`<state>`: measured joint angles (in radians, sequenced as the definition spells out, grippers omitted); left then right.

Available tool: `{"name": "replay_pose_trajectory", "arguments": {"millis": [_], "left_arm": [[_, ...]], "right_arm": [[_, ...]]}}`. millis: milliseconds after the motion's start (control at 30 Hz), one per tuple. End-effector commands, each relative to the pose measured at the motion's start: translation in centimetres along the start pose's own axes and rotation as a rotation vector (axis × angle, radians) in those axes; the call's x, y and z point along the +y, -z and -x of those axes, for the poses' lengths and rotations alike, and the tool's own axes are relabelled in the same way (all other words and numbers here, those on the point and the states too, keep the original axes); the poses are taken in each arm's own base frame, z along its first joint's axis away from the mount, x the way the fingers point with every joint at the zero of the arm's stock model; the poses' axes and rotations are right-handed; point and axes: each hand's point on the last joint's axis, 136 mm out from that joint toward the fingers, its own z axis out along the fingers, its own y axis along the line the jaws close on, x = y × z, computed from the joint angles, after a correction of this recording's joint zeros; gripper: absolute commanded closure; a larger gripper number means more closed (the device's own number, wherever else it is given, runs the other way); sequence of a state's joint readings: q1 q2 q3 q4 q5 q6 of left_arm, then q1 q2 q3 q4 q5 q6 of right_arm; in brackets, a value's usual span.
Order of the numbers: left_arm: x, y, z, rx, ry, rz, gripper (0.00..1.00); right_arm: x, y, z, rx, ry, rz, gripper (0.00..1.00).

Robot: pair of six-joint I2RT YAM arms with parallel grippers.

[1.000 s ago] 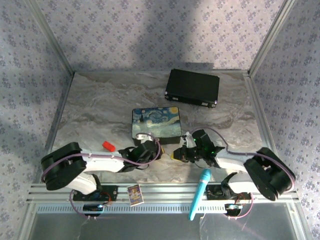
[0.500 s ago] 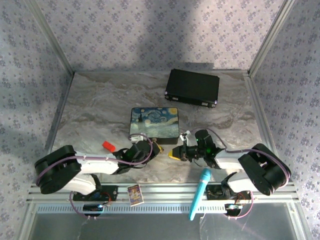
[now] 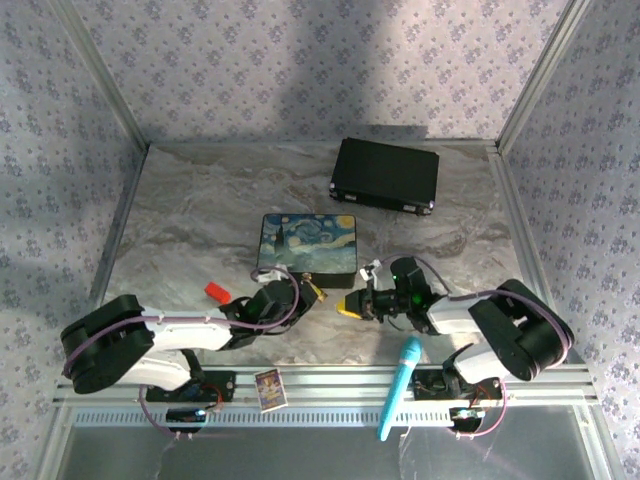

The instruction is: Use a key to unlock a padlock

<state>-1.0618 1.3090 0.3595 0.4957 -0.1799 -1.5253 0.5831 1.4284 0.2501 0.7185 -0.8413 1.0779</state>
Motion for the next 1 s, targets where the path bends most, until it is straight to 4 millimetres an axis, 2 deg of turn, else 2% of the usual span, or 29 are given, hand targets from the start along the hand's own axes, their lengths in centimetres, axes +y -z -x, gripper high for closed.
{"name": "replay_pose_trajectory", "arguments": {"millis": [0,500,967], "left_arm": [[-3.2,0.5,0.5,-0.008,0.045,-0.122,1.0],[-3.9,0.3,0.6,0.008,0.082,-0.156,1.0],[-5.7,0.6,-1.1,0.078,0.08,-0.223,1.0]], "right_arm": [[1.7,-0.5,0.7,0.008,0.035,0.047,1.0],[0.8,-1.6,0.6,0.024,0.015,0.036,1.0],[2.7,-1.1,3.8,-0.09,0.01,0.112,1.0]]}}
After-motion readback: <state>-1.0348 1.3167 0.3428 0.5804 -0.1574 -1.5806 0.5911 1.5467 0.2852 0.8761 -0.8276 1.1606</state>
